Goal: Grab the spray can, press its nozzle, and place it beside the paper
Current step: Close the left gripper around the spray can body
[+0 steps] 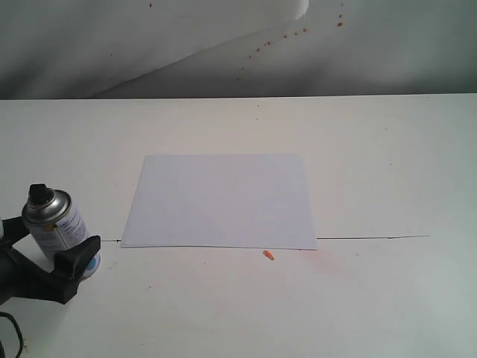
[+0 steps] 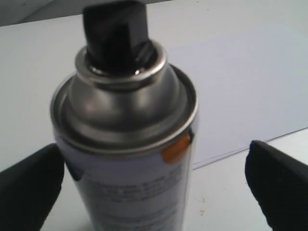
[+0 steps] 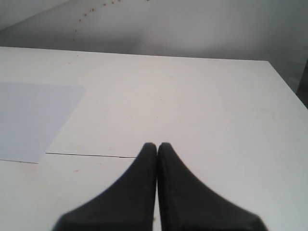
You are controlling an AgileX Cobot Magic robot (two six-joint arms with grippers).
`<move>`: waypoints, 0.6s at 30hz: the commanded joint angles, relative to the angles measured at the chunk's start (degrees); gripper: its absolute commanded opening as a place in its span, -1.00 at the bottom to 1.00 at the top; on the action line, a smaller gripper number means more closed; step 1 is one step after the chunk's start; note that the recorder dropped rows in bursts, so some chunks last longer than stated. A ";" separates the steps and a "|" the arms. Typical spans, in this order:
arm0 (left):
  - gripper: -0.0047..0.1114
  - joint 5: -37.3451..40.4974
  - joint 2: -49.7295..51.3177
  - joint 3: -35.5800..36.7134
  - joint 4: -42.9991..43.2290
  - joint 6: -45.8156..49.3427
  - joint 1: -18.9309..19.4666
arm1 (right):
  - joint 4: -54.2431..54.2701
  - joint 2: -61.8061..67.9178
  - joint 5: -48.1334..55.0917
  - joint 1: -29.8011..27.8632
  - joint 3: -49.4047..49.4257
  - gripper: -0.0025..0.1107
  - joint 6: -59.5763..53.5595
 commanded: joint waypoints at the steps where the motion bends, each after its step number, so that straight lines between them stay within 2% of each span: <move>1: 0.72 4.35 0.30 -2.73 0.38 0.12 -0.36 | -0.71 -0.37 -0.23 -0.42 0.14 -0.96 -0.17; 10: 0.65 4.09 6.58 -5.20 1.63 0.12 -0.36 | -0.71 -0.37 -0.23 -0.42 0.14 -0.96 -0.17; 18: 0.21 1.27 9.31 -5.71 1.63 2.61 -0.36 | -0.71 -0.37 -0.23 -0.42 0.14 -0.96 -0.17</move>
